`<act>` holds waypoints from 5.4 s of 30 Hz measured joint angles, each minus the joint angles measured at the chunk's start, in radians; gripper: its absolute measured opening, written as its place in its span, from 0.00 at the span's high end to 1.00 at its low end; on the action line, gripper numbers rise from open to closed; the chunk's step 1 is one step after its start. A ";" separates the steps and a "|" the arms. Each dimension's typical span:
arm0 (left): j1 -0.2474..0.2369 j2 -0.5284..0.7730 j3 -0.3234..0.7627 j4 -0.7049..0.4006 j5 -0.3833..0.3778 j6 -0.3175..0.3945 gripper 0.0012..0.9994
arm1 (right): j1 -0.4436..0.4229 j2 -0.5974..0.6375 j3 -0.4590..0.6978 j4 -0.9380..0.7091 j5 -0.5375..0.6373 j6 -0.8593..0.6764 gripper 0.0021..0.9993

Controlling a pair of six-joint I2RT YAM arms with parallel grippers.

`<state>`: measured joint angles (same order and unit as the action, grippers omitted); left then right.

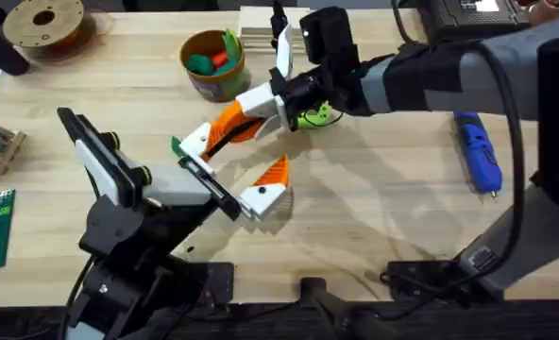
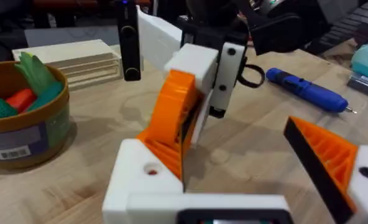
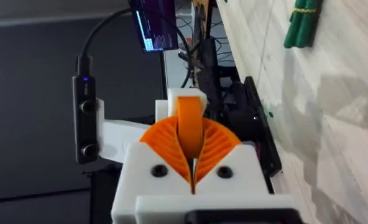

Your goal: Pick up the gripper from the table and insert it into the empty holder that is missing its gripper. Then pick up a screw, insert it into the mounting hole, and use the screwdriver to tighten it. Finally, clean up the table by picking up the vegetable and placing it into the bucket.

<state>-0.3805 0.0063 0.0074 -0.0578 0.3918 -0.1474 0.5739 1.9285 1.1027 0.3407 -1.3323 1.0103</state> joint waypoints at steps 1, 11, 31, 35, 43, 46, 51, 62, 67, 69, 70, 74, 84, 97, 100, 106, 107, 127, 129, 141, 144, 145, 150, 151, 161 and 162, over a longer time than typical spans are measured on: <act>0.000 0.000 0.000 0.000 0.000 0.000 0.01 | 0.000 0.000 0.000 0.000 0.000 0.000 0.99; 0.000 0.000 0.000 0.000 0.000 0.000 0.01 | -0.001 0.000 0.000 0.000 0.000 0.004 0.99; -0.004 0.000 0.000 0.002 0.034 0.001 0.01 | 0.005 0.003 0.000 -0.001 0.034 0.007 0.77; -0.004 0.000 0.000 0.002 0.035 0.008 0.01 | 0.005 0.003 0.000 -0.004 0.045 0.007 0.69; -0.004 0.000 0.000 0.002 0.035 0.016 0.01 | 0.005 0.003 0.000 -0.005 0.058 0.007 0.60; -0.006 0.000 0.000 0.002 0.052 0.016 0.01 | -0.004 0.006 0.000 -0.003 0.061 0.007 0.42; -0.011 0.000 0.000 0.003 0.071 0.016 0.01 | -0.021 0.006 0.000 -0.004 0.064 0.007 0.34; -0.011 0.000 0.000 0.003 0.084 0.016 0.01 | -0.174 0.006 0.012 0.086 0.162 -0.072 0.23; -0.011 0.000 0.000 0.003 0.084 0.016 0.01 | -0.262 0.006 0.098 -0.081 0.288 -0.184 0.23; -0.011 0.000 0.000 0.003 0.084 0.016 0.01 | -0.310 -0.001 0.203 -0.345 0.427 -0.332 0.23; -0.011 0.000 0.000 0.003 0.084 0.016 0.01 | -0.313 -0.011 0.233 -0.439 0.475 -0.380 0.23; -0.011 0.000 0.000 0.003 0.084 0.016 0.01 | -0.288 -0.070 0.334 -0.772 0.720 -0.598 0.22; -0.011 0.000 0.000 0.003 0.084 0.016 0.01 | -0.028 -0.083 0.409 -1.112 1.319 -0.978 0.23; -0.011 0.000 0.000 0.003 0.084 0.016 0.01 | 0.011 -0.022 0.409 -1.097 1.369 -1.011 0.56; -0.011 0.000 0.000 0.003 0.084 0.016 0.01 | 0.012 0.002 0.409 -1.096 1.369 -1.011 0.57; -0.011 0.000 0.000 0.003 0.084 0.016 0.01 | 0.019 0.023 0.409 -1.092 1.369 -1.011 0.57; -0.011 0.000 0.000 0.003 0.084 0.016 0.01 | 0.020 0.023 0.409 -1.092 1.369 -1.011 0.57; -0.011 0.000 0.000 0.003 0.084 0.016 0.01 | 0.024 0.062 0.410 -1.089 1.391 -1.012 0.92; -0.011 0.000 0.000 0.003 0.084 0.016 0.01 | 0.023 0.063 0.410 -1.089 1.392 -1.011 0.92; -0.011 0.000 0.000 0.003 0.084 0.016 0.01 | 0.023 0.063 0.422 -1.107 1.396 -1.015 0.98; -0.011 0.000 0.000 0.003 0.084 0.016 0.01 | 0.023 0.072 0.446 -1.134 1.397 -1.015 0.98; -0.011 0.000 0.000 0.003 0.084 0.016 0.01 | 0.023 0.077 0.455 -1.143 1.397 -1.015 0.99; -0.011 0.000 0.000 0.003 0.084 0.016 0.01 | 0.024 0.089 0.486 -1.178 1.390 -1.015 0.99; -0.011 0.000 0.000 0.003 0.084 0.016 0.01 | 0.025 0.089 0.491 -1.180 1.389 -1.015 0.99; -0.011 0.000 0.000 0.003 0.084 0.016 0.01 | 0.026 0.089 0.498 -1.183 1.388 -1.015 0.99; -0.011 0.000 0.000 0.003 0.084 0.016 0.01 | 0.026 0.089 0.498 -1.183 1.388 -1.015 0.99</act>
<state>-0.3916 0.0063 0.0074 -0.0547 0.4759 -0.1315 0.5999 2.0171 1.6009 -0.8421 0.0559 -0.0044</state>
